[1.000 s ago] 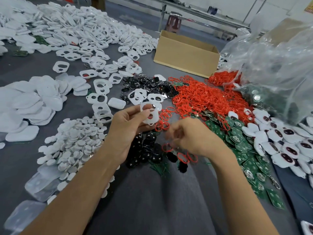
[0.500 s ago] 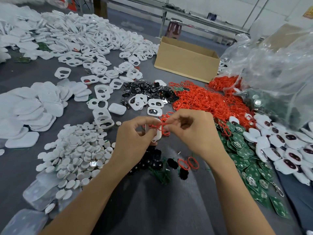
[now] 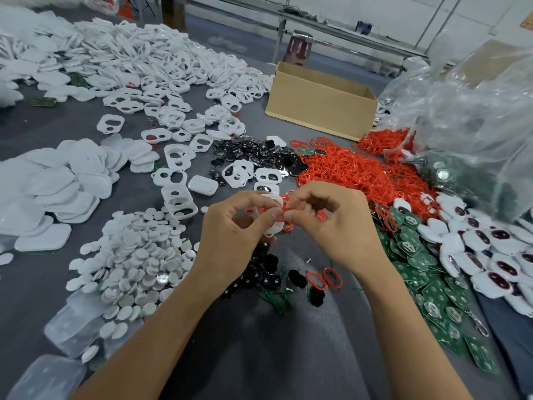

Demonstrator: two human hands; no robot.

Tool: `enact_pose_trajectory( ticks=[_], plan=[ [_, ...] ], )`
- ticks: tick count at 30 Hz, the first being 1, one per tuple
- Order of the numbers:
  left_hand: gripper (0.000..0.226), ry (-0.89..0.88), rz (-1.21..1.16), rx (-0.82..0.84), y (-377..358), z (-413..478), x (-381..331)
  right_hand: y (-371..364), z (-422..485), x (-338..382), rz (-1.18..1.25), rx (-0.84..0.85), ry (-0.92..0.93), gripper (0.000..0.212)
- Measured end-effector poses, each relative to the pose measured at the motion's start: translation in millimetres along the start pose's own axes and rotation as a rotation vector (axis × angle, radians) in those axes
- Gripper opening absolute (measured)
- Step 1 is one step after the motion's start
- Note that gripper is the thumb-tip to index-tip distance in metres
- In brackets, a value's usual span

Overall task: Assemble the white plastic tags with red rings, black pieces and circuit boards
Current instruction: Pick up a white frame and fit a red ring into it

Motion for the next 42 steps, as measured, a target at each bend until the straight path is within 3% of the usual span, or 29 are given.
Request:
enact_pose_trajectory(
  ticks=[5, 11, 17, 25, 30, 38, 42],
  plan=[
    [0.022, 0.125, -0.142, 0.028, -4.2, -0.2, 6.7, 2.7, 0.1, -2.5, 0.013, -0.175, -0.015, 0.013],
    [0.043, 0.181, -0.182, 0.05, -6.8, -1.3, 9.5, -7.0, 0.5, -5.8, -0.038, -0.214, -0.022, 0.01],
    [0.032, 0.186, -0.092, 0.078, -2.4, -0.4, 10.9, -11.4, -2.5, -2.8, -0.193, -0.279, 0.086, 0.006],
    [0.027, 0.218, -0.214, 0.068, -4.5, -0.5, 9.3, -14.3, -4.5, 0.3, -0.195, -0.353, 0.128, 0.005],
    [0.021, 0.186, -0.172, 0.027, -3.0, -1.1, 7.0, -19.7, -7.6, 2.8, -0.185, -0.381, 0.163, 0.009],
    [0.022, 0.162, -0.136, 0.052, -0.1, 0.0, 5.8, -15.2, -4.2, -4.3, 0.045, -0.292, 0.086, 0.011],
    [0.029, 0.169, -0.18, 0.09, -2.1, -1.0, 6.1, -14.8, -5.9, -6.7, 0.132, -0.327, 0.049, 0.019]
  ],
)
Point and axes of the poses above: each hand's wrist, its own z-axis towards the middle knuckle, its own y-axis out of the back of the hand, x = y × z, the point moved 4 cm from there along z, towards the middle knuckle, and after that the axes turned 6 degrees about -y, right-handed, at the moved point
